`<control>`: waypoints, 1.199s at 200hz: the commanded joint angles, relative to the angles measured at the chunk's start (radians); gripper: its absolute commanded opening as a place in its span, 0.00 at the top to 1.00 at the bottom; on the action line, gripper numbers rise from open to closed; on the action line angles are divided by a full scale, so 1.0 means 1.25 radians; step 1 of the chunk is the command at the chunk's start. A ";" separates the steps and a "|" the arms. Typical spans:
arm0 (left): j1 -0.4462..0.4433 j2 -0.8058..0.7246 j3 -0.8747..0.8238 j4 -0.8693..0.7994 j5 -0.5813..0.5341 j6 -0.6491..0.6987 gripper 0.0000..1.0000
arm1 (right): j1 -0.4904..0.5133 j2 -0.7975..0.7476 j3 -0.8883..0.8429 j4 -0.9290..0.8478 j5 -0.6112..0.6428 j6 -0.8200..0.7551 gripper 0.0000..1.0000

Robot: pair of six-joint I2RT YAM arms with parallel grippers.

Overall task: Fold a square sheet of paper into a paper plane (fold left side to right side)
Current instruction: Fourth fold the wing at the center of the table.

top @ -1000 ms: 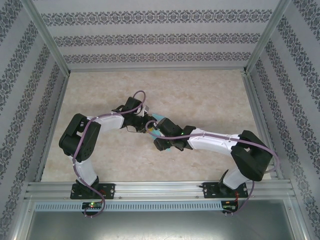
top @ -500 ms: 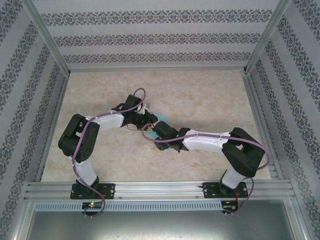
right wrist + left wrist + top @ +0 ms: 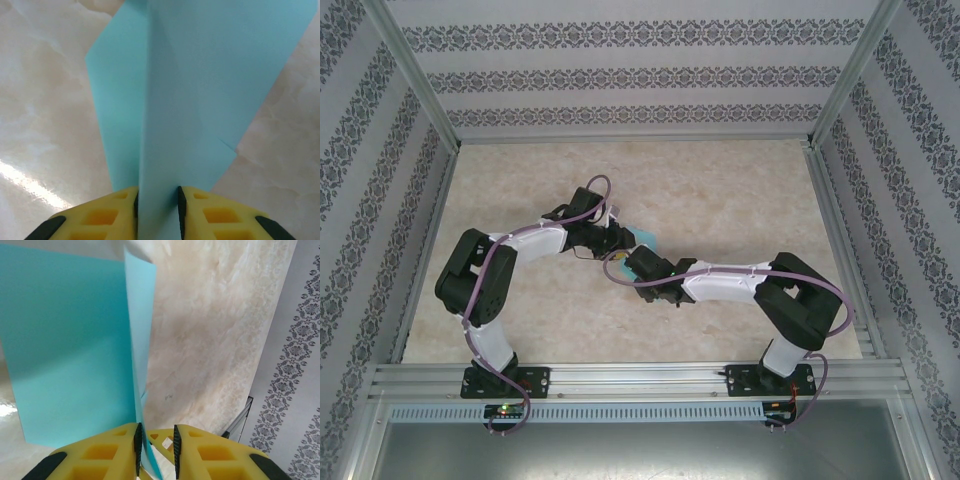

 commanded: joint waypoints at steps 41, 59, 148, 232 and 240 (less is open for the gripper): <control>0.011 -0.067 0.009 -0.084 -0.024 0.043 0.66 | 0.012 0.003 -0.036 0.023 0.007 0.019 0.86; 0.025 -0.083 0.001 -0.095 -0.023 0.052 0.64 | 0.012 0.004 -0.041 0.027 0.003 0.020 0.87; 0.108 -0.185 -0.041 -0.170 -0.038 0.100 0.52 | -0.003 -0.010 -0.079 0.082 -0.086 0.047 0.91; 0.090 -0.151 -0.140 -0.065 0.014 0.060 0.56 | -0.136 -0.049 -0.164 0.211 -0.367 0.105 0.92; 0.080 -0.139 -0.144 -0.049 0.019 0.051 0.57 | -0.144 -0.044 -0.168 0.215 -0.382 0.108 0.92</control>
